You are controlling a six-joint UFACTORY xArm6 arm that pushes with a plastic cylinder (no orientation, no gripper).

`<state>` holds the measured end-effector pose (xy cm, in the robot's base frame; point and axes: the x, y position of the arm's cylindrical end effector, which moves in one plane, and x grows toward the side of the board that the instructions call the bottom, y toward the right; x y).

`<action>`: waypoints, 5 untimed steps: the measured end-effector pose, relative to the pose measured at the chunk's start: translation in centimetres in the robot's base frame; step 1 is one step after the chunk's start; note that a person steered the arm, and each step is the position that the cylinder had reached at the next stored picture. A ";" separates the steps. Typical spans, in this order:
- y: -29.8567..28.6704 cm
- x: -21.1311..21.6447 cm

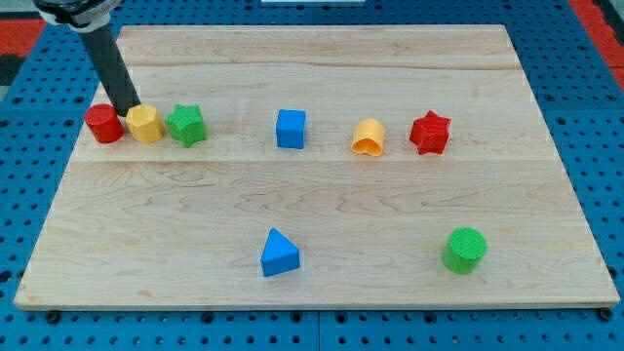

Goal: Push the blue triangle parallel to the right of the green star

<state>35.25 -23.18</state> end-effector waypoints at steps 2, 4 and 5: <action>11.9 -0.5; 16.2 7.4; 16.9 11.0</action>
<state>46.22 -6.24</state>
